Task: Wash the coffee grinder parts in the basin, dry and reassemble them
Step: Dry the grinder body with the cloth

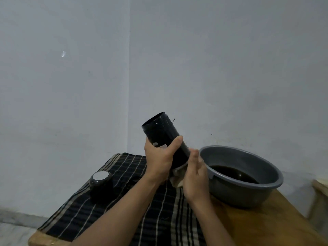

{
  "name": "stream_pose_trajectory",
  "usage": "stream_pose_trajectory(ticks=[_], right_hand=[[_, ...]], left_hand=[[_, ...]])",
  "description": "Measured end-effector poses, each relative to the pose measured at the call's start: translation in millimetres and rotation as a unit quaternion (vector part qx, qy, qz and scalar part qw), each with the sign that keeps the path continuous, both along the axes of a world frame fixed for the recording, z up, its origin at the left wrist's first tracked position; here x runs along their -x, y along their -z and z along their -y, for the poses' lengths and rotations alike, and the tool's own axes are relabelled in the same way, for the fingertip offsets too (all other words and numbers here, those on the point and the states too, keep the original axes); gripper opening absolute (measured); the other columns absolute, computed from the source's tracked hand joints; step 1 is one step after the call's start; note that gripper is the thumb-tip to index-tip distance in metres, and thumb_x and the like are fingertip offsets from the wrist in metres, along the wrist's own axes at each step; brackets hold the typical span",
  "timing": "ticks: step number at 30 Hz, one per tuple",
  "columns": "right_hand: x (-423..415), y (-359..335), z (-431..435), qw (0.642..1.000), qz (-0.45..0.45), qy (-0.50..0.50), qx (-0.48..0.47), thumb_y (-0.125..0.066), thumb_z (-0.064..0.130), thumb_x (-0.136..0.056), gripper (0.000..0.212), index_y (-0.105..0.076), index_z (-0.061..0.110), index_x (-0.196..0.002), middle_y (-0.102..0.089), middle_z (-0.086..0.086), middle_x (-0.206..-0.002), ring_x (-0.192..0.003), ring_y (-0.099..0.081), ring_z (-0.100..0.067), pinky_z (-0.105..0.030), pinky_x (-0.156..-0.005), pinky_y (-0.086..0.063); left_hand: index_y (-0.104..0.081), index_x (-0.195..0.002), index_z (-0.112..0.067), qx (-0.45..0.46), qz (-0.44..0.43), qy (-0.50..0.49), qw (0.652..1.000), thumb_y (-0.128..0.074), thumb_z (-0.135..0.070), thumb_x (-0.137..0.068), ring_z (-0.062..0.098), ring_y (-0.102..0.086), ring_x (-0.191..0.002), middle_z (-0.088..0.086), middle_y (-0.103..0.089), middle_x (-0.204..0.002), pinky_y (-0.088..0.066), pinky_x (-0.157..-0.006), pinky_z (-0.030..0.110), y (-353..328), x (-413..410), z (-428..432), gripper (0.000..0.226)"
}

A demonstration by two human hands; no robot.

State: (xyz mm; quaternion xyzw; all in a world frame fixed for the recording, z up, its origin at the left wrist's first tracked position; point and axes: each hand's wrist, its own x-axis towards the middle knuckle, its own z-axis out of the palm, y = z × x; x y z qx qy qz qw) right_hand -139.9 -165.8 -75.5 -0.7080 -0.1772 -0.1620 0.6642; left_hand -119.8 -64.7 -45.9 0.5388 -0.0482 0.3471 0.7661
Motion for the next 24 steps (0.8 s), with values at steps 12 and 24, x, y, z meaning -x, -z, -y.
stream_pose_trajectory(ticks=[12, 24], right_hand=[[8.3, 6.3, -0.9, 0.988, 0.035, 0.081, -0.129, -0.063, 0.019, -0.098, 0.03, -0.064, 0.036, -0.122, -0.071, 0.017, -0.111, -0.108, -0.067, -0.001, -0.029, -0.094, -0.058], [7.5, 1.2, 17.7, 0.927, -0.102, -0.318, -0.173, -0.078, 0.018, -0.084, 0.056, -0.059, 0.016, -0.136, -0.069, -0.007, -0.128, -0.121, -0.063, -0.023, -0.035, -0.098, -0.055]], left_hand=[[-0.06, -0.128, -0.008, 0.33, -0.048, 0.102, 0.937, -0.088, -0.025, -0.076, 0.035, -0.072, -0.092, 0.017, -0.071, -0.102, -0.059, -0.087, 0.059, -16.5, -8.3, 8.0, 0.061], [-0.062, -0.115, 0.002, 0.159, -0.049, 0.13, 0.977, -0.092, -0.033, -0.062, 0.045, -0.067, -0.096, 0.029, -0.066, -0.103, -0.055, -0.092, 0.063, -3.3, -1.4, -4.0, 0.071]])
